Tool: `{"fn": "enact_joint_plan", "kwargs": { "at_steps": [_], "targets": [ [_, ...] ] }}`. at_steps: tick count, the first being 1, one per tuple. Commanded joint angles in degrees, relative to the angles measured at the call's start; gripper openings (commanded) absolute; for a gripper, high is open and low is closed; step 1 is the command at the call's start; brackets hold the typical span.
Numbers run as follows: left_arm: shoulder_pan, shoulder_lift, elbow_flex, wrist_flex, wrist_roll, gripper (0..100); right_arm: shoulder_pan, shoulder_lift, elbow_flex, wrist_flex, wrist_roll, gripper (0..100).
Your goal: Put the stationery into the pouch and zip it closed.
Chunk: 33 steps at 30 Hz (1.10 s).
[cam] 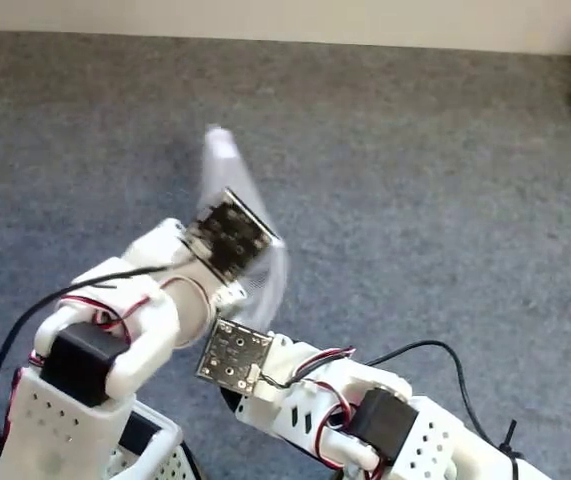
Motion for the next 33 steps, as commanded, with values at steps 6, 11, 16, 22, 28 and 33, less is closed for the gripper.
{"fn": "enact_joint_plan", "kwargs": {
  "at_steps": [6,11,16,22,28,33],
  "targets": [
    [5.7,0.1,-2.9,-0.6,-4.4,25,-0.4,-0.7,-2.5,0.1,0.9,0.4],
    [1.9,0.0,-3.6,-0.6,-5.5,25,-0.1,-0.7,-2.5,0.1,0.9,0.4],
    [-5.5,0.0,-6.8,-0.6,-5.4,25,0.0,-0.7,-2.7,0.1,0.6,0.4],
    [-13.6,0.0,-6.9,-0.6,-5.4,25,3.2,-0.7,-3.1,0.1,0.4,0.4],
    [-17.4,0.3,-6.3,-0.4,-5.3,25,6.3,-0.7,-3.1,0.0,0.4,0.4],
    [-12.4,0.0,-4.6,1.8,-5.5,25,6.5,-0.7,-3.2,-0.1,0.4,0.4]
  ]
}}
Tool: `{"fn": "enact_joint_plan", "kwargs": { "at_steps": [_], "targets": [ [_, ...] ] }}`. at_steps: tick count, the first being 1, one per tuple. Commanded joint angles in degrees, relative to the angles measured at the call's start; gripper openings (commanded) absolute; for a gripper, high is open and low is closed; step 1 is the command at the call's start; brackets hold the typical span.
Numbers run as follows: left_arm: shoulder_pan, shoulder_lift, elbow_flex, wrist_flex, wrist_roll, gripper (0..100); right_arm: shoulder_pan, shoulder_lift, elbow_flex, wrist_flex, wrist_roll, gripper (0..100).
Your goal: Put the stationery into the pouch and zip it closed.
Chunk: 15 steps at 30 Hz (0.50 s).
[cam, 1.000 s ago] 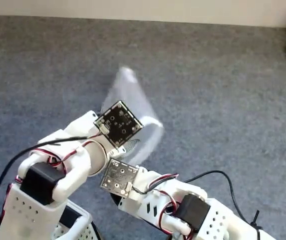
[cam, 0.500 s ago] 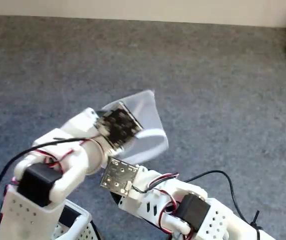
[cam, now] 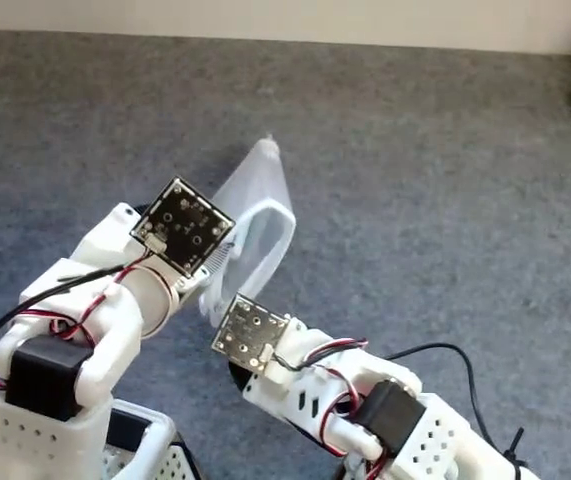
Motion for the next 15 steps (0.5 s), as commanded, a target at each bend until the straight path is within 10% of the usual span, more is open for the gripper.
{"fn": "enact_joint_plan", "kwargs": {
  "at_steps": [1,15],
  "targets": [
    [3.4,0.7,-1.2,2.9,-0.7,25,0.8,-0.7,-3.1,0.0,0.4,0.4],
    [7.1,0.7,-14.5,22.4,-0.5,25,0.9,-0.7,-3.1,-0.2,-3.4,0.4]
  ]
}}
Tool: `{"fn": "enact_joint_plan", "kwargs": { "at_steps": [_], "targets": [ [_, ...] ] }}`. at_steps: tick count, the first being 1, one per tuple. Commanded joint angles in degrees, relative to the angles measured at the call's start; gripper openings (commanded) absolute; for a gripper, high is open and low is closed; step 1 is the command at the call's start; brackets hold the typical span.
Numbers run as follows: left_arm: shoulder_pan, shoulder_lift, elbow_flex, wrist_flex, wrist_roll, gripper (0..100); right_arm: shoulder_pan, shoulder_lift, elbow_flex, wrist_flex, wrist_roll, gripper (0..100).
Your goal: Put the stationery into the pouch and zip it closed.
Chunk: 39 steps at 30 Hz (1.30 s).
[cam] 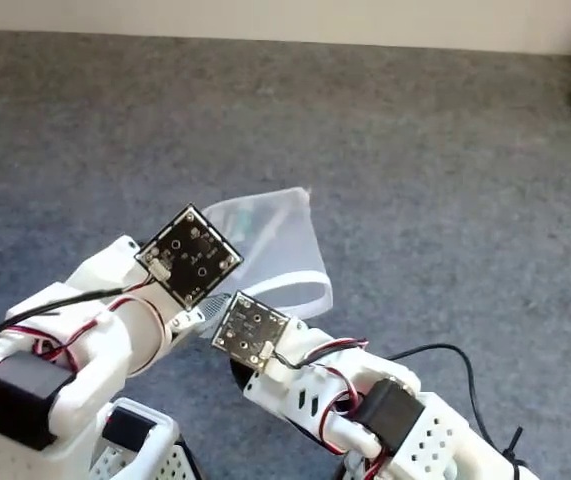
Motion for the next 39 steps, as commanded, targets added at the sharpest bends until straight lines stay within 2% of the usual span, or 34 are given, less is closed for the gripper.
{"fn": "enact_joint_plan", "kwargs": {
  "at_steps": [1,6,11,14,21,25,39],
  "targets": [
    [1.0,0.7,-5.0,3.7,0.0,25,0.7,-0.7,-3.3,-0.3,-2.0,0.4],
    [-2.0,0.7,-4.9,5.2,-1.0,25,0.8,-0.7,-6.3,0.3,-2.5,0.4],
    [-4.2,0.6,-3.2,6.5,-6.9,25,6.1,-0.7,-11.4,4.0,-6.0,0.4],
    [-5.2,0.6,-2.1,6.5,-8.6,25,6.9,-0.7,-14.0,6.2,-6.3,0.4],
    [-4.7,0.6,1.3,6.4,-8.4,31,6.9,-0.7,-15.3,6.9,-6.4,0.4],
    [0.1,0.6,4.4,6.0,-5.8,31,6.9,-0.7,-15.4,6.9,-9.0,0.4],
    [1.6,0.6,21.6,-15.7,-4.7,30,6.9,-0.7,-15.4,7.0,-10.0,0.4]
  ]
}}
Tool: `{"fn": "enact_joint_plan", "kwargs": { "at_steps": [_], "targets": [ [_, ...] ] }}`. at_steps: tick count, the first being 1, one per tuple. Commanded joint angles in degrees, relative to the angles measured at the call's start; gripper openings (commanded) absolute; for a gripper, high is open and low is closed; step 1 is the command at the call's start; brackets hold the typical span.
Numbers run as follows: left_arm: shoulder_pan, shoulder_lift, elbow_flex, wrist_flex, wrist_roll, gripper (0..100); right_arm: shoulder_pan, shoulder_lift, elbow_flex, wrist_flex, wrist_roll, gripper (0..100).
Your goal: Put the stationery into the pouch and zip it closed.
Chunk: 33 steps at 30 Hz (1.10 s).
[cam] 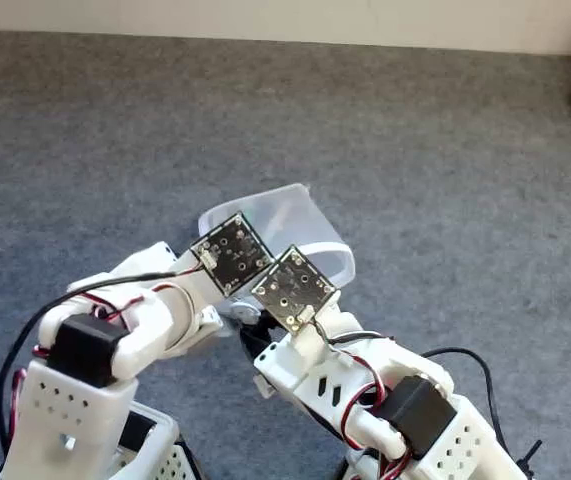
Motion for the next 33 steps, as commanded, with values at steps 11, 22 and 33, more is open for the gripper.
{"fn": "enact_joint_plan", "kwargs": {
  "at_steps": [11,22,33],
  "targets": [
    [1.5,-2.5,8.3,-16.4,5.0,16,2.8,-0.7,-4.7,0.4,-5.2,0.4],
    [1.4,-22.4,20.8,-21.0,12.0,1,5.8,-0.7,-9.9,2.6,-13.8,0.4],
    [1.2,-22.8,22.1,-20.7,14.4,1,6.2,-0.7,-12.4,2.0,-21.7,0.4]
  ]
}}
